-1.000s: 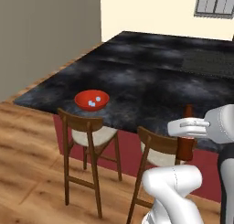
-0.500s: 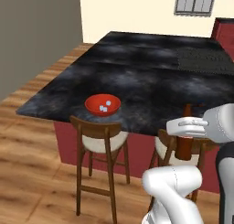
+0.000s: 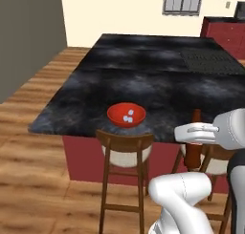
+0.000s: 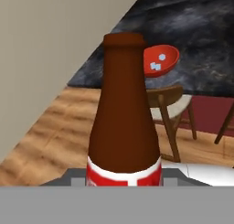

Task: Open the fridge, grab two sodas, and place both sodas inside the bowl with ice on the dining counter.

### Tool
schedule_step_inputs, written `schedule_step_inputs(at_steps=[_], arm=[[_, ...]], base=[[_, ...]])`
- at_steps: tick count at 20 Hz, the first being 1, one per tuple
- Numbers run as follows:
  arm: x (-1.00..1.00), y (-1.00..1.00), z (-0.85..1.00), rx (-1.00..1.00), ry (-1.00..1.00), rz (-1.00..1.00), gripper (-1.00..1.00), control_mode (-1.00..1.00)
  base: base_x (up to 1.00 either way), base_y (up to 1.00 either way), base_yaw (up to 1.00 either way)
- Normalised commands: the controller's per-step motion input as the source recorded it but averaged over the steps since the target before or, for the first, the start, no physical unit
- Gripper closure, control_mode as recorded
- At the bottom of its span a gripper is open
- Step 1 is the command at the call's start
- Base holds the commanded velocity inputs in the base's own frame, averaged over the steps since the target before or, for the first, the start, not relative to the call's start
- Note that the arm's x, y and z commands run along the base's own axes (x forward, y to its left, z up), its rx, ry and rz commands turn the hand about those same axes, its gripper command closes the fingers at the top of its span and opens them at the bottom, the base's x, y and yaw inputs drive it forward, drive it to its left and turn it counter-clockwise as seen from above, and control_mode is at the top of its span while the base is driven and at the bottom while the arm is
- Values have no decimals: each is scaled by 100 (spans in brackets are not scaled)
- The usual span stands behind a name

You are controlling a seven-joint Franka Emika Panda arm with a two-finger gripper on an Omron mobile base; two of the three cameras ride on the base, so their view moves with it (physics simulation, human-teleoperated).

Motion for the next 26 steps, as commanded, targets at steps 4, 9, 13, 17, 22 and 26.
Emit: schedule_step_inputs(at_steps=[4, 9, 13, 17, 22, 26], arm=[[0, 0, 0, 0, 0, 0, 100, 100], [0, 0, 0, 0, 0, 0, 100, 100], [0, 0, 0, 0, 0, 0, 100, 100], [0, 0, 0, 0, 0, 0, 100, 100], [0, 0, 0, 0, 0, 0, 100, 100], [97, 2, -2, 0, 14, -20, 100, -100]], base=[[15, 76, -44], [27, 74, -38], [59, 32, -36], [70, 11, -34], [76, 1, -30], [0, 0, 0]])
